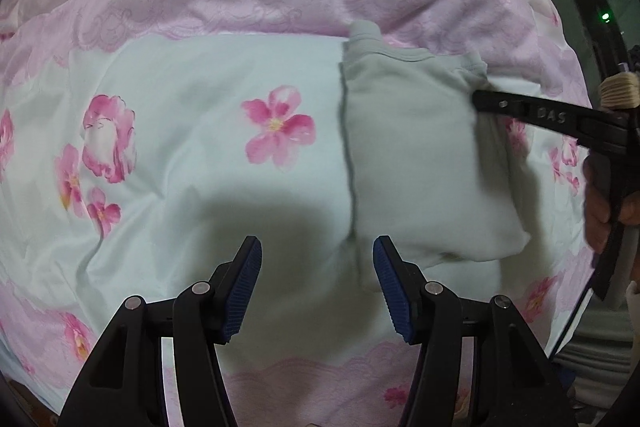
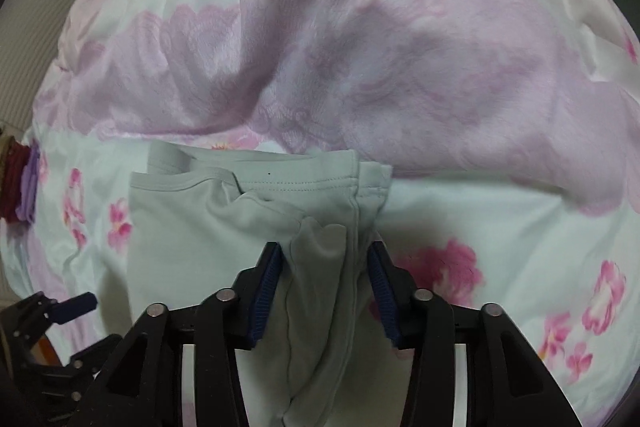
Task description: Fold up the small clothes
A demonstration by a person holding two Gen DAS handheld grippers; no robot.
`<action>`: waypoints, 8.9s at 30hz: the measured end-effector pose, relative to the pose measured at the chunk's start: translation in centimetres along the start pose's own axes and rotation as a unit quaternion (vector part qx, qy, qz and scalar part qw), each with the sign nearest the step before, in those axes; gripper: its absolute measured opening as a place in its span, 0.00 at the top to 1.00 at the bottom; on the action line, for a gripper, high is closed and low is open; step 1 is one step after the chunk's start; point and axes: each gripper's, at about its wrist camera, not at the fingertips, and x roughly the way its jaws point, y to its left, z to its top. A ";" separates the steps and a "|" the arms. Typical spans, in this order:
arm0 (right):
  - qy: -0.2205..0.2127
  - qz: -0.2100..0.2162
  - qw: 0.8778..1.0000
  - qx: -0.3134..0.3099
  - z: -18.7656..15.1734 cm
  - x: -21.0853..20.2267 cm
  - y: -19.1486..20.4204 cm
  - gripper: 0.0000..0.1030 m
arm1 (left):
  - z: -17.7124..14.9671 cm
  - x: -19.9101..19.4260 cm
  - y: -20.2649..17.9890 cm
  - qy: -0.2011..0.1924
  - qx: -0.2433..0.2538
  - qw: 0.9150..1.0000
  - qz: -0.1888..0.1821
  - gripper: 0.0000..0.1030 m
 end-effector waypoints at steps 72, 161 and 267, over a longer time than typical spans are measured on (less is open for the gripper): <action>0.010 0.032 0.980 0.195 -15.5 -4.1 -3.1 0.24 | 1.3 -1.2 -0.9 -0.020 0.116 0.993 0.002 0.37; -0.113 0.225 0.958 -0.141 -7.6 -18.9 66.4 0.78 | -9.0 -40.5 53.7 -0.217 -0.024 0.973 0.075 0.88; -0.291 -0.071 0.954 0.030 -37.3 -39.0 34.1 0.17 | -34.0 -41.3 9.2 -0.317 0.060 0.943 0.083 0.00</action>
